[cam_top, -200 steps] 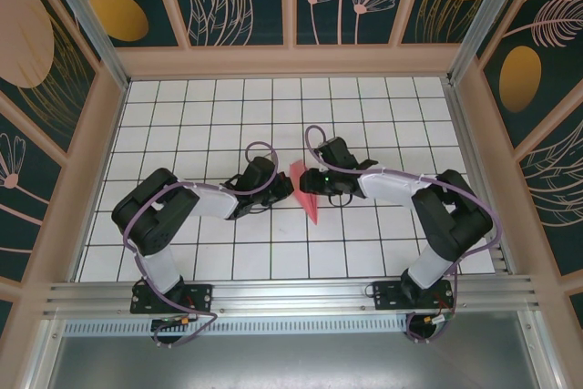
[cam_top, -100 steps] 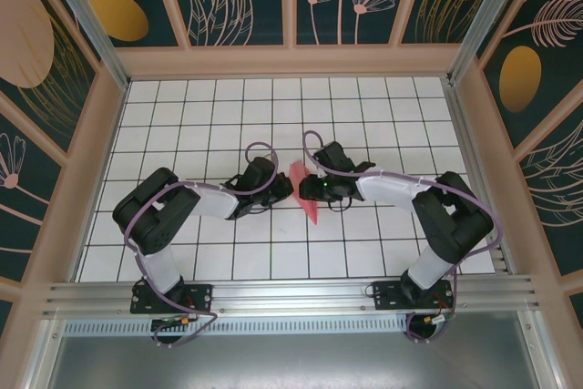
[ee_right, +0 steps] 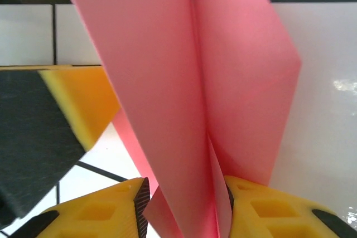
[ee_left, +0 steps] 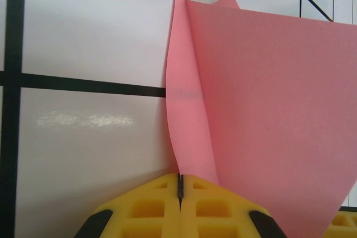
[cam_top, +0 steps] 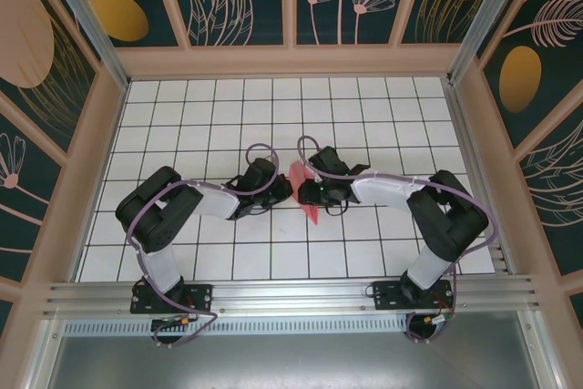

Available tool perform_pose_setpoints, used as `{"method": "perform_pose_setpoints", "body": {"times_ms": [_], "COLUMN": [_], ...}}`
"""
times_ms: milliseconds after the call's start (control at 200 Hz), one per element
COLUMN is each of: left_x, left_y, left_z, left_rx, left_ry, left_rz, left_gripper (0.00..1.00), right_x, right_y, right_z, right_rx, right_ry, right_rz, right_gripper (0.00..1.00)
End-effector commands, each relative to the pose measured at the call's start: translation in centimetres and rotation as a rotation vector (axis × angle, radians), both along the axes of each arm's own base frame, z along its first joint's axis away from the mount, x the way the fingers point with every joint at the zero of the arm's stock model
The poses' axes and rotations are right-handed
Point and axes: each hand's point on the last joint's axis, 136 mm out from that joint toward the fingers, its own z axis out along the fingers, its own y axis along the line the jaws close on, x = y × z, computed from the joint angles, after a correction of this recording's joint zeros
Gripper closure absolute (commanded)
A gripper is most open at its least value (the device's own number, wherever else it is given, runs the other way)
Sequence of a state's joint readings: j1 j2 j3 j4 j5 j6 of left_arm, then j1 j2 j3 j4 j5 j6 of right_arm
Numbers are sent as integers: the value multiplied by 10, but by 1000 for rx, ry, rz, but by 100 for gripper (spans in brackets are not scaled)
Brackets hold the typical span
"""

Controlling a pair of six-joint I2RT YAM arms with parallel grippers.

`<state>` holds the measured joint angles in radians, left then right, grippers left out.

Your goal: Fold a paper plane with a square sheet of paper (pick it up from the middle)

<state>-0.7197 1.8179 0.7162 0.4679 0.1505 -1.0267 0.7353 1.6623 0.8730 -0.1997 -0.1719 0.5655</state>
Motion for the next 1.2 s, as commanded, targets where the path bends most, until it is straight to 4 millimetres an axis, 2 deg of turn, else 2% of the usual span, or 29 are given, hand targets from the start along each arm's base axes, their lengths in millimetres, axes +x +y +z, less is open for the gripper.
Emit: {"method": "perform_pose_setpoints", "body": {"times_ms": [0, 190, 245, 325, 360, 415, 465, 485, 535, 711, 856, 941, 951, 971, 1196], "left_x": [1, 1, 1, 3, 5, 8, 12, 15, 19, 24, 20, 17, 17, 16, 11], "left_y": [0, 0, 1, 3, 5, 11, 20, 23, 34, 72, 87, 90, 90, 91, 92], "left_z": [-3, -2, -1, 5, 9, 19, 24, 35, 43, 57, 57, 56, 55, 54, 47], "left_rx": [-7, -4, 5, 19, 27, 43, 69, 67, 93, 205, 254, 260, 260, 263, 264], "left_ry": [14, 13, 12, 0, -9, -27, -39, -59, -76, -118, -126, -128, -127, -126, -110], "left_rz": [0, -2, -2, 1, 7, 23, 49, 62, 97, 204, 236, 241, 241, 241, 229], "left_gripper": [100, 100, 100, 100, 96, 84, 75, 72, 62, 32, 23, 20, 20, 19, 17], "right_x": [-1, 2, 4, 10, 13, 19, 28, 32, 44, 94, 137, 152, 159, 164, 190], "right_y": [-2, -6, -7, -8, -10, -12, -18, -21, -27, -44, -57, -53, -61, -64, -67], "right_z": [-6, -14, -13, -8, -4, 3, 11, 14, 24, 42, 43, 41, 40, 39, 12], "right_rx": [-62, -108, -114, -123, -132, -146, -177, -187, -208, -216, -229, -248, -253, -258, -304], "right_ry": [13, 13, 4, -17, -33, -60, -104, -120, -160, -232, -255, -269, -266, -265, -225], "right_rz": [-12, -29, -40, -58, -69, -85, -112, -119, -140, -196, -238, -228, -246, -253, -230], "right_gripper": [61, 65, 70, 83, 90, 95, 97, 98, 98, 99, 98, 98, 97, 97, 96]}}
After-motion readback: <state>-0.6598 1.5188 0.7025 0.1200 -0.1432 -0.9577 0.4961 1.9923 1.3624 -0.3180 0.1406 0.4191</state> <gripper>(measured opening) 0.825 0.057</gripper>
